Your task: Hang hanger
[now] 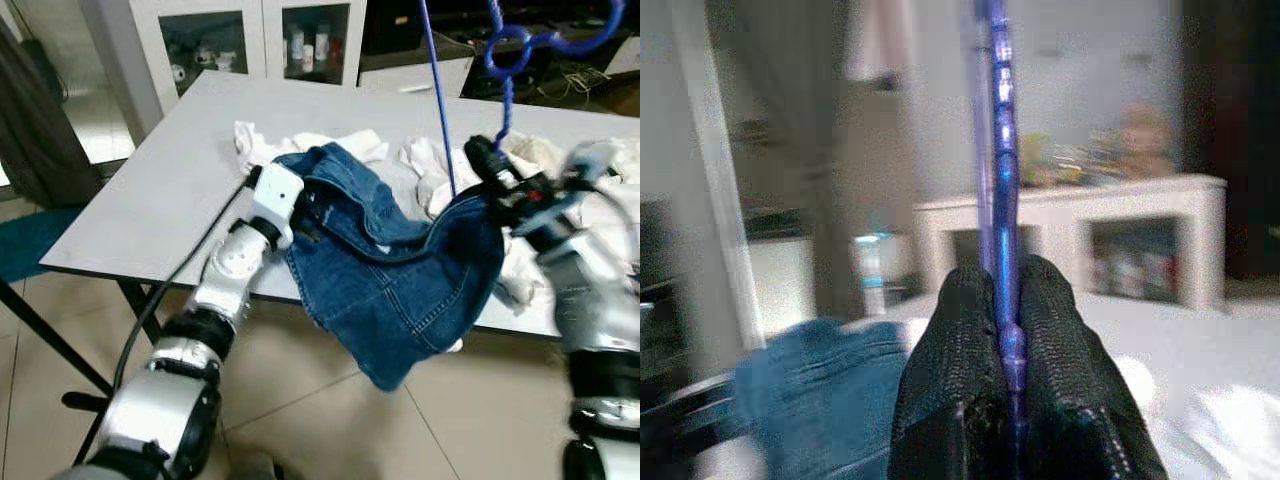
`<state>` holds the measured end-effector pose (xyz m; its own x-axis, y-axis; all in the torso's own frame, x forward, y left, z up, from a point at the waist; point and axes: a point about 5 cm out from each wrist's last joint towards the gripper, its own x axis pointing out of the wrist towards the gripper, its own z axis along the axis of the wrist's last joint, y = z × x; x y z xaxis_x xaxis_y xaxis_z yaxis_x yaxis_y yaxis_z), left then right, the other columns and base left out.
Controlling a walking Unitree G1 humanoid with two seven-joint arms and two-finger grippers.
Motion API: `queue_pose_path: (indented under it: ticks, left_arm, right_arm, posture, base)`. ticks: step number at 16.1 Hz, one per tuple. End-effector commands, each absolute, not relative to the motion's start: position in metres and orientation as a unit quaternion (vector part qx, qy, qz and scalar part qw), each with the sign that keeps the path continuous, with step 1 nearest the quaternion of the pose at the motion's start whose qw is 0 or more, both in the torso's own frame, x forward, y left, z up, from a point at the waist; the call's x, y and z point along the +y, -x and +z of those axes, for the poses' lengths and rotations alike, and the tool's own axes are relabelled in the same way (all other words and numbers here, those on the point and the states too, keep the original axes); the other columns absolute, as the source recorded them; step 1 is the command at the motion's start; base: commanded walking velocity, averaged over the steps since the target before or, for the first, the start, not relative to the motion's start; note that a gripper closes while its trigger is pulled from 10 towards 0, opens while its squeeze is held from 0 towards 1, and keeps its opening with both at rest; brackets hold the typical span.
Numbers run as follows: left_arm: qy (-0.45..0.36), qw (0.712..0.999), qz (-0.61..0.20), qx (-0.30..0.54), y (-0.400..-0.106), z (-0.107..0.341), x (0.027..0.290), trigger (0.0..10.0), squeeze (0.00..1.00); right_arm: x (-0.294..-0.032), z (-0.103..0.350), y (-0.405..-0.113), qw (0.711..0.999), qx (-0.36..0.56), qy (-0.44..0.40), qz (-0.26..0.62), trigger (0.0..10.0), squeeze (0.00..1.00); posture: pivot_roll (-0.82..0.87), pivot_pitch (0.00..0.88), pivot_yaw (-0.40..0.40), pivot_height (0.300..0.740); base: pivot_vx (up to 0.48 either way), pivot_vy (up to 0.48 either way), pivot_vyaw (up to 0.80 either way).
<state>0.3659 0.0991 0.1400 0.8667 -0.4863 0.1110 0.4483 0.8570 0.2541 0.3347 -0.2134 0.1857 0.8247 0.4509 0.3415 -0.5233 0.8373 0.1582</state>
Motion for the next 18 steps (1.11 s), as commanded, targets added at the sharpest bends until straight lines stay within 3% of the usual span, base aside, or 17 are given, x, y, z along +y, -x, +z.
queue_pose_path:
  ticks: [1,4,9,11,14,16,18]
  left_arm:
    - [-0.113,0.961,-0.238,-0.087,-0.364,0.138,0.098,10.0,0.00]
    - [-0.109,0.964,-0.227,-0.082,-0.360,0.132,0.098,10.0,0.00]
    - [-0.105,0.967,-0.219,-0.079,-0.359,0.130,0.090,10.0,0.00]
    - [-0.103,0.968,-0.216,-0.080,-0.358,0.130,0.089,10.0,0.00]
    - [-0.096,0.973,-0.198,-0.076,-0.356,0.125,0.093,10.0,0.00]
    - [-0.093,0.975,-0.189,-0.072,-0.355,0.124,0.097,10.0,0.00]
    - [-0.094,0.975,-0.189,-0.073,-0.356,0.124,0.097,10.0,0.00]
  right_arm:
    - [-0.225,0.188,-0.342,0.962,-0.158,-0.125,0.182,10.0,0.00]
    - [-0.235,0.195,-0.352,0.961,-0.190,-0.178,0.090,10.0,0.00]
    - [-0.229,0.240,-0.374,0.928,-0.277,-0.247,0.030,10.0,0.00]
    - [-0.233,0.244,-0.377,0.926,-0.280,-0.251,0.012,10.0,0.00]
    - [-0.237,0.231,-0.376,0.947,-0.254,-0.196,-0.026,10.0,0.00]
    - [-0.233,0.237,-0.368,0.952,-0.276,-0.126,0.020,10.0,0.00]
    - [-0.225,0.251,-0.357,0.943,-0.292,-0.102,0.123,10.0,0.00]
  posture:
    - [0.12,0.000,-0.019,0.740]
    - [0.12,0.000,-0.019,0.740]
    - [0.12,0.000,-0.028,0.740]
    - [0.12,0.000,-0.037,0.740]
    - [0.12,0.000,-0.044,0.740]
    - [0.12,0.000,-0.044,0.740]
    - [0.11,0.000,-0.041,0.740]
  base:
    - [0.000,0.000,0.00]
    - [0.000,0.000,0.00]
    - [0.000,0.000,0.00]
    - [0.000,0.000,0.00]
    - [0.000,0.000,0.00]
    - [0.000,0.000,0.00]
    - [0.000,0.000,0.00]
